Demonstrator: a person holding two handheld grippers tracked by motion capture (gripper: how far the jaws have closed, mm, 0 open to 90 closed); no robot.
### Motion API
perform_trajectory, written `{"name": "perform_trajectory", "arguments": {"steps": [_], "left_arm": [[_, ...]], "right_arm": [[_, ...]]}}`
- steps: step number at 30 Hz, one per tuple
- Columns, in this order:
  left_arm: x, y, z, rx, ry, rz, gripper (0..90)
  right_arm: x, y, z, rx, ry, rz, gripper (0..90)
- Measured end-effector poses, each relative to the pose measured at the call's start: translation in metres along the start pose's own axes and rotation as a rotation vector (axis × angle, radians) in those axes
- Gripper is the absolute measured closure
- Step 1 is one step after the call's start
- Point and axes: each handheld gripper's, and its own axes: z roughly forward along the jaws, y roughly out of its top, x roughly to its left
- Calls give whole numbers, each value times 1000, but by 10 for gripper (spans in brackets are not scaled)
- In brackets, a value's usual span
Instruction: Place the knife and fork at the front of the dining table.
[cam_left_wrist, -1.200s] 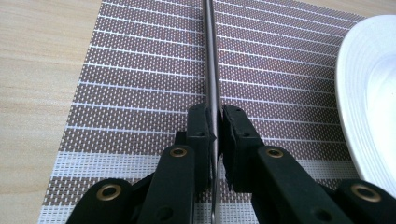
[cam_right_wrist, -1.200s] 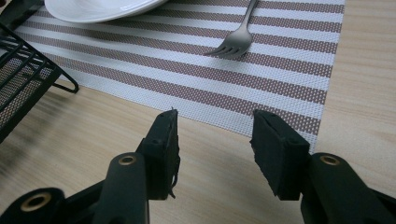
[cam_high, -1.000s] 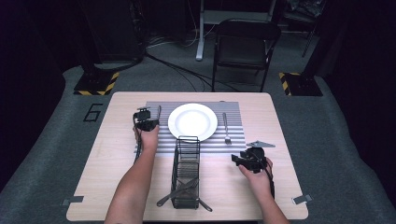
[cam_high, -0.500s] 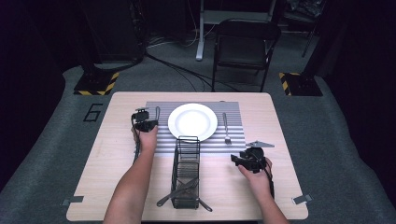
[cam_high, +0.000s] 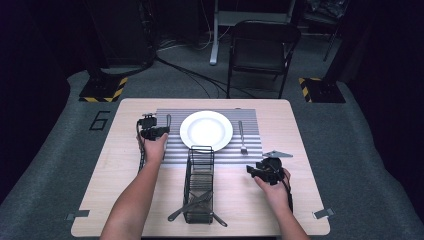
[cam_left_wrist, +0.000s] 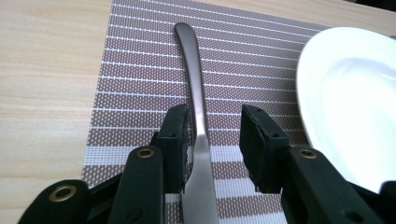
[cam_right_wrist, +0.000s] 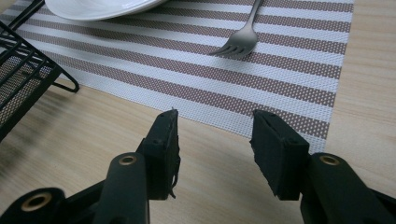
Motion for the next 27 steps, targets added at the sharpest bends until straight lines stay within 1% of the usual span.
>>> {"name": "perform_trajectory", "arguments": {"steps": [1, 2, 3, 4, 5, 6, 8, 9, 10, 11, 13, 15, 17, 19, 21, 25, 27], "left_arm": [[-1, 0, -2, 0, 2, 4, 615], [-2, 1, -5, -1, 6, 20, 609], [-2, 1, -5, -1, 6, 20, 601], [-2, 0, -8, -4, -6, 31, 598], [-2, 0, -8, -4, -6, 31, 594], [-3, -1, -9, 0, -9, 36, 590], [-3, -4, -13, 9, -3, 59, 587], [-3, -4, -13, 9, -3, 59, 586], [-3, -5, -16, 18, -1, 82, 584], [-3, -5, -16, 18, -1, 82, 579], [-2, -6, -23, 10, -11, 110, 572], [-2, -9, -30, 12, -25, 125, 566], [-2, -10, -32, 4, -29, 132, 562], [-2, -11, -38, 7, -36, 156, 561], [0, -12, -42, 2, -46, 169, 555], [3, -14, -53, -3, -65, 176, 548], [4, -15, -59, -6, -74, 184, 544]], "right_arm": [[0, 0, 0, 0, -2, -5, 509], [1, 0, 1, -2, 0, -6, 509], [2, 1, 1, -3, 1, -8, 509], [2, 1, 1, -1, 2, -9, 509], [2, 1, 1, -1, 2, -9, 509], [3, 1, 0, -2, 5, -6, 508], [3, 1, 0, -2, 4, -5, 508], [3, 1, 0, -2, 4, -5, 508], [2, 1, -1, -7, 0, -11, 509], [2, 1, -1, -7, 0, -11, 509], [4, 2, -3, -18, -3, -8, 509], [3, 2, -4, -23, -6, -14, 509], [4, 2, -4, -19, -7, -9, 509], [4, 1, -4, -18, -8, -11, 509], [3, 1, -5, -20, -11, -19, 508], [2, 1, -6, -23, -12, -3, 509], [1, 1, -7, -26, -15, -3, 508]]}}
